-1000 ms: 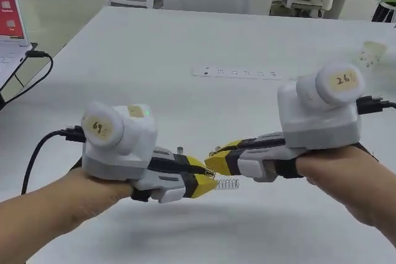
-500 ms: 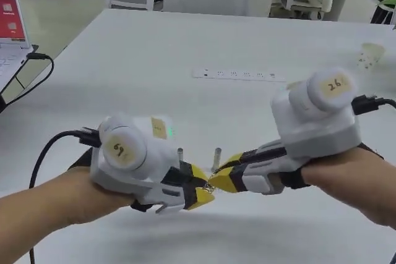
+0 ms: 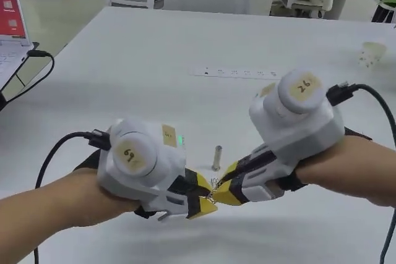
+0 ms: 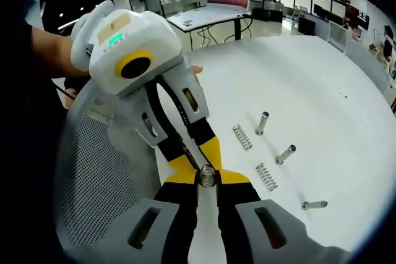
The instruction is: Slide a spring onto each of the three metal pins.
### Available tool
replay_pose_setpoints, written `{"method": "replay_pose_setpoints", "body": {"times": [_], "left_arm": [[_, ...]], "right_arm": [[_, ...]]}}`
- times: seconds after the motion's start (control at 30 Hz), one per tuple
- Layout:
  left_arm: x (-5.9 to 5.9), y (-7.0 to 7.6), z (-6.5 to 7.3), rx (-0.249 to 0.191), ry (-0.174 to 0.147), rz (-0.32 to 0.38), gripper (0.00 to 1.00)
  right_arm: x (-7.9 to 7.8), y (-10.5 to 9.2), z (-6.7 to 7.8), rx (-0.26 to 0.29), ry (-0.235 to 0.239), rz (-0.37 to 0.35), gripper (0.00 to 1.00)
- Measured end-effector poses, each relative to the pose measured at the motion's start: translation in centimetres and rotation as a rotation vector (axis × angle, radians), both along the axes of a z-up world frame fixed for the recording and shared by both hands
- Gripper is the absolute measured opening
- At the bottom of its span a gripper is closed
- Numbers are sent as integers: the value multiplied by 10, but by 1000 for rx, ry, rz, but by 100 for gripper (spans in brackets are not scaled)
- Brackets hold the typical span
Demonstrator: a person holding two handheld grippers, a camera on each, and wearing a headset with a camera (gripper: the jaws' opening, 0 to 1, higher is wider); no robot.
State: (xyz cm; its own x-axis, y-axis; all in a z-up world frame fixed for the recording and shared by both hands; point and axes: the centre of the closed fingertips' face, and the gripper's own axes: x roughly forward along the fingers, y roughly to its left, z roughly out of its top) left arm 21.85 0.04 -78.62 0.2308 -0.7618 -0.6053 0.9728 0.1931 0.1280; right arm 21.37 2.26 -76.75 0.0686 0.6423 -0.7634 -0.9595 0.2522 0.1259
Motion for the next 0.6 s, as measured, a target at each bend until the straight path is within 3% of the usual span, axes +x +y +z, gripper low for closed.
{"method": "replay_pose_setpoints", "body": {"times": [0.13,0.43,0.6], "left_arm": [[-1,-1,2,-17,21,8,1],[-2,-2,3,-18,17,2,1],[-2,-3,1,-23,26,4,1]], "right_arm": [[-1,1,-3,-32,-4,30,9],[-3,-2,-5,-74,28,62,8],[-3,-2,-6,-95,24,73,8]]}}
